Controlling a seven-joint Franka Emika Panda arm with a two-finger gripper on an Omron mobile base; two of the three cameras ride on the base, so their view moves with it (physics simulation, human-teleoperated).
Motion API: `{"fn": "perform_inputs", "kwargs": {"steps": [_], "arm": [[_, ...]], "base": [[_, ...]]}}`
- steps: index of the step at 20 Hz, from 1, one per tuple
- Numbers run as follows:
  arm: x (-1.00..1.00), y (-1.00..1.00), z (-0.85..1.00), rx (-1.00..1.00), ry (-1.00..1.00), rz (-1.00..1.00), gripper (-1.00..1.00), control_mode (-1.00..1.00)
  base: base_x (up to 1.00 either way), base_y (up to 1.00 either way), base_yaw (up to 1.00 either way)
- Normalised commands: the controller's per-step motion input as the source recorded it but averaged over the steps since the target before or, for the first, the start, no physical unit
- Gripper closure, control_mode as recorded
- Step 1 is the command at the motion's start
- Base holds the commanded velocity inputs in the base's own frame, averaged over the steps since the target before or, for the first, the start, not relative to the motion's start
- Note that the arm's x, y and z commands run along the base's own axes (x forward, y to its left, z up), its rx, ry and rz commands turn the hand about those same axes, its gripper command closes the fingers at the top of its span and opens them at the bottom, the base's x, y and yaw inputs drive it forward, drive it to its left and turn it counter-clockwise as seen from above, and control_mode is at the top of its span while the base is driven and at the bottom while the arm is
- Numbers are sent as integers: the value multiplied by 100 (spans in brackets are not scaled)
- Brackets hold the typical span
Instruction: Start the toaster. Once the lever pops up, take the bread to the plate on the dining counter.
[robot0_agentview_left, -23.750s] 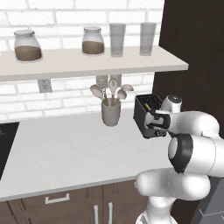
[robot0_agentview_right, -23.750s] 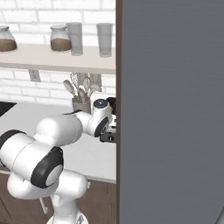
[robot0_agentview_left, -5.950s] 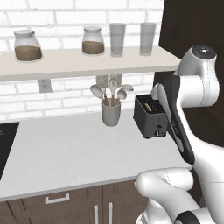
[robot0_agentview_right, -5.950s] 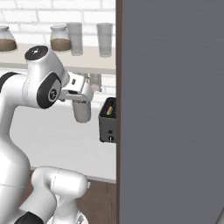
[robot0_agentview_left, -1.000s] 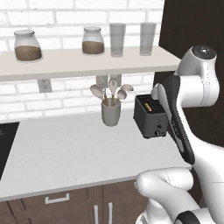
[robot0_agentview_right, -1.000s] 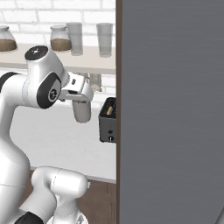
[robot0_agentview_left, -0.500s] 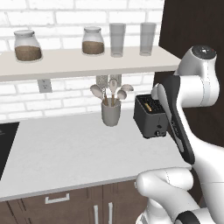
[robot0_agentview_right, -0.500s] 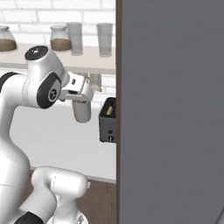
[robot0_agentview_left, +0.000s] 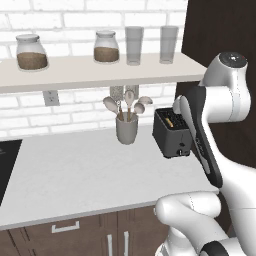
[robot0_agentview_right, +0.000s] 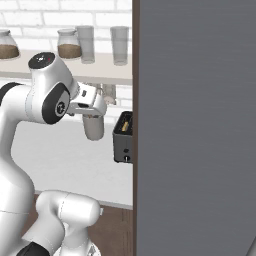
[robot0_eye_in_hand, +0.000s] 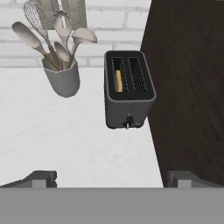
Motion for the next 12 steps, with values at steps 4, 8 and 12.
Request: {"fn": "perform_inputs", "kwargs": {"steps": [4,8,12], "arm": [[0,0,0,0,0,0,-100,-100],[0,0,0,0,0,0,-100,-100],[0,0,0,0,0,0,-100,-100]], "base": [[0,0,0],[0,0,0],[0,0,0]]}}
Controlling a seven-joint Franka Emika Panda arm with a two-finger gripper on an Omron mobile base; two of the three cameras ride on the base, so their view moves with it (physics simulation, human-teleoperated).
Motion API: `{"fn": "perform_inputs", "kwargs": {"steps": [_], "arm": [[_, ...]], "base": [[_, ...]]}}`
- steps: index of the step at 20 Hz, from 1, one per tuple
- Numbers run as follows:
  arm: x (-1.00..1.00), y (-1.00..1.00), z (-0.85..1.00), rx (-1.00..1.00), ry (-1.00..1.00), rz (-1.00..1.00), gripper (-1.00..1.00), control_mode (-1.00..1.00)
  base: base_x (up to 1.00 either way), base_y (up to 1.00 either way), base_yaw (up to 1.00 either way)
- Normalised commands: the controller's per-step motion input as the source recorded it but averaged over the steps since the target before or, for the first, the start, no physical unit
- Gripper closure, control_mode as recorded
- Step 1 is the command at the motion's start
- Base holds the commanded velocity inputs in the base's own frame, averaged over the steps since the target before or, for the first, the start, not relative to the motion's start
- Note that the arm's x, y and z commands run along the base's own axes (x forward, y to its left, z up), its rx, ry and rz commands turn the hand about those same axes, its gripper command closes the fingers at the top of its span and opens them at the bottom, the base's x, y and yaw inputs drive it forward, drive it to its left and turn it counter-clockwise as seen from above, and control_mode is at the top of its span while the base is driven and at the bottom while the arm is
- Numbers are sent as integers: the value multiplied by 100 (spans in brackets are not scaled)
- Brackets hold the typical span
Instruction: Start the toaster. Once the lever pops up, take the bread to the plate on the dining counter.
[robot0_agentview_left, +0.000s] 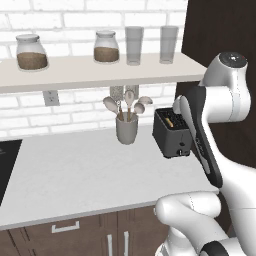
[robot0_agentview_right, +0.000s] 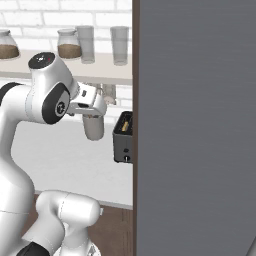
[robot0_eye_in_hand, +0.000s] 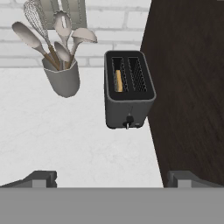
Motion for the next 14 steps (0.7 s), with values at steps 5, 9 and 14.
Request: {"fn": "perform_inputs", "kwargs": {"steps": [5,9,14], "arm": [[0,0,0,0,0,0,-100,-100],[0,0,0,0,0,0,-100,-100],[0,0,0,0,0,0,-100,-100]], "base": [[0,0,0],[0,0,0],[0,0,0]]}}
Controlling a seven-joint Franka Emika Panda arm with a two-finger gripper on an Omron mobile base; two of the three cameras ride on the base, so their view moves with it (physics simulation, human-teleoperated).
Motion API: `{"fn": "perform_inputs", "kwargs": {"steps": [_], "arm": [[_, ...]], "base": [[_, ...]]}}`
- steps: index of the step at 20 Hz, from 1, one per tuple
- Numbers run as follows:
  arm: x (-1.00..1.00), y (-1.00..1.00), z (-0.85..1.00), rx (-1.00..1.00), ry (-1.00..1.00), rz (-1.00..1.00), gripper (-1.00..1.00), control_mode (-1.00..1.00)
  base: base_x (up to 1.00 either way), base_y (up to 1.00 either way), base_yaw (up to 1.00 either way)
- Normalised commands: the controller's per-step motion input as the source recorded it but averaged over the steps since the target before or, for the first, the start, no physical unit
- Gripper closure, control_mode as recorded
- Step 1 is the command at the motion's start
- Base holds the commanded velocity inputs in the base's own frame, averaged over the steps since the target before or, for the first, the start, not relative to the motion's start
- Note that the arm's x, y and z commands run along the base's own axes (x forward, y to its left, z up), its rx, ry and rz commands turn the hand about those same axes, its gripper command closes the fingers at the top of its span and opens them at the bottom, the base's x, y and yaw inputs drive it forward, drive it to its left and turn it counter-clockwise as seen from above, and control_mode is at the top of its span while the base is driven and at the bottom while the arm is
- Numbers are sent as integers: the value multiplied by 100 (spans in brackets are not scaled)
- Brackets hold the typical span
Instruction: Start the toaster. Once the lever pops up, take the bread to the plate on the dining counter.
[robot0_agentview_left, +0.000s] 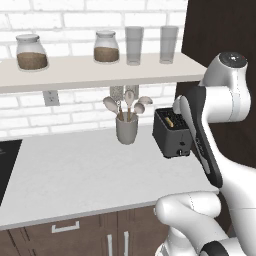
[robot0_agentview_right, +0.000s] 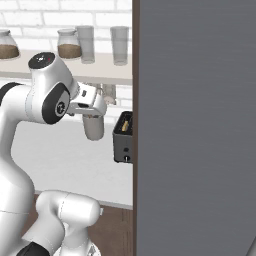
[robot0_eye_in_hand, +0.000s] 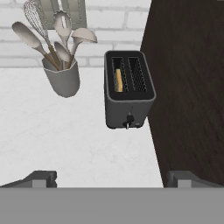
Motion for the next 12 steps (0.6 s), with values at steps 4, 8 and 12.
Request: {"fn": "perform_inputs", "kwargs": {"steps": [4,8,12], "arm": [[0,0,0,0,0,0,-100,-100],[0,0,0,0,0,0,-100,-100],[0,0,0,0,0,0,-100,-100]], "base": [[0,0,0],[0,0,0],[0,0,0]]}}
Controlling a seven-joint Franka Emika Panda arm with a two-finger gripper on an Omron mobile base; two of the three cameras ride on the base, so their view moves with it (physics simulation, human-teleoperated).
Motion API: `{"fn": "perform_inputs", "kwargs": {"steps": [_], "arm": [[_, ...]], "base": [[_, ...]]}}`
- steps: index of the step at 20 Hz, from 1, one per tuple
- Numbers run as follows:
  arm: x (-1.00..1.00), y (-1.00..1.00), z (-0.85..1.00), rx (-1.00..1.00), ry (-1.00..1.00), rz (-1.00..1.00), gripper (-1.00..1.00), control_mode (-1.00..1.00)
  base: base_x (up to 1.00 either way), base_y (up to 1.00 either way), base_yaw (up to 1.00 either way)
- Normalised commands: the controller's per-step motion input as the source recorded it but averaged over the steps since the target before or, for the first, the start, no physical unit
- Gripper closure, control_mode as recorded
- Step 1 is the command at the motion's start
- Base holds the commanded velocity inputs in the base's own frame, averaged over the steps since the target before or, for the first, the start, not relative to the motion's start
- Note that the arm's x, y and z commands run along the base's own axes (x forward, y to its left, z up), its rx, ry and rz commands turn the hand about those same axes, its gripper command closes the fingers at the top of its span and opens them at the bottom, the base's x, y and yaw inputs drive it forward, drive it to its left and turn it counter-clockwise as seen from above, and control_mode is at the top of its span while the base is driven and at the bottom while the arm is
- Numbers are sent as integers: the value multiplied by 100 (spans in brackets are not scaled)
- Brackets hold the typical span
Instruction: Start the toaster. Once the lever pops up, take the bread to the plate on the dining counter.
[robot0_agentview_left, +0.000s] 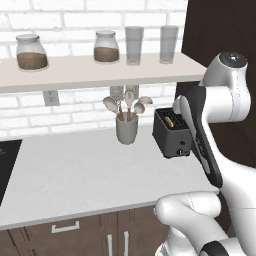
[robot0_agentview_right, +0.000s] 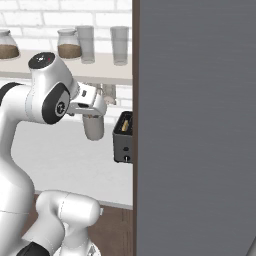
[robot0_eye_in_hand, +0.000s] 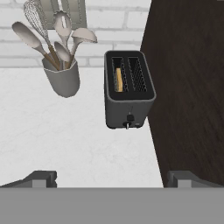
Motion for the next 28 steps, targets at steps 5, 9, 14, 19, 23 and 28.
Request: {"fn": "perform_inputs", "kwargs": {"steps": [5,9,14,19,23,28], "arm": [[0,0,0,0,0,0,-100,-100],[0,0,0,0,0,0,-100,-100],[0,0,0,0,0,0,-100,-100],[0,0,0,0,0,0,-100,-100],[0,0,0,0,0,0,-100,-100],[0,0,0,0,0,0,-100,-100]], "base": [[0,0,0],[0,0,0],[0,0,0],[0,0,0],[0,0,0],[0,0,0]]}}
